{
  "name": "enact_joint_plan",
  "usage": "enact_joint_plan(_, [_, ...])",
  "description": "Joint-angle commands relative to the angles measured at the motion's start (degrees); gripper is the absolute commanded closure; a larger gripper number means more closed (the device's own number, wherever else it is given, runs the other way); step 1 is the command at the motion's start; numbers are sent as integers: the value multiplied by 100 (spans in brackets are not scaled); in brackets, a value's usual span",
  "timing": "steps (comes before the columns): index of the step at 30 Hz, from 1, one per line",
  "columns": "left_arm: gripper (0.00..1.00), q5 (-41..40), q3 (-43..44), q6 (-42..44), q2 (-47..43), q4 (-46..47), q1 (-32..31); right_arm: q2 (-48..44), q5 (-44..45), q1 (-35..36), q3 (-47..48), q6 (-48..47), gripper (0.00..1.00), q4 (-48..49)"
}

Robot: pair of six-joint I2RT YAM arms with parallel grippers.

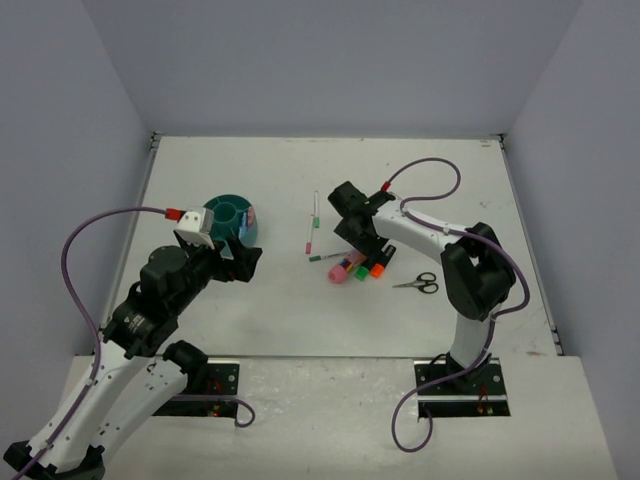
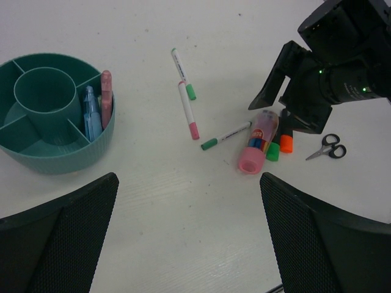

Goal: Sort the stationery into containers
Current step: Pick up the stationery from the center of the board.

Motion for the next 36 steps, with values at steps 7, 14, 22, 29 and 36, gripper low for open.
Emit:
enact_joint_plan(7, [0, 137, -64, 141, -66, 183, 16, 234, 375, 267, 83, 1311, 32, -593])
enact_joint_plan(14, [0, 130, -65, 140, -57, 182, 16, 294, 335, 267, 217, 1323, 33, -691])
enact_joint_plan(22, [0, 139, -62, 132, -74, 197, 16, -66, 175, 355, -533, 1235, 34, -26])
enact_joint_plan(29, [0, 130, -74, 132, -99, 199, 7, 168, 58, 355, -583, 1209, 36, 168])
enact_joint_plan(36, [0, 156, -67, 132, -39, 200, 7, 182, 94, 355, -532, 1158, 50, 204])
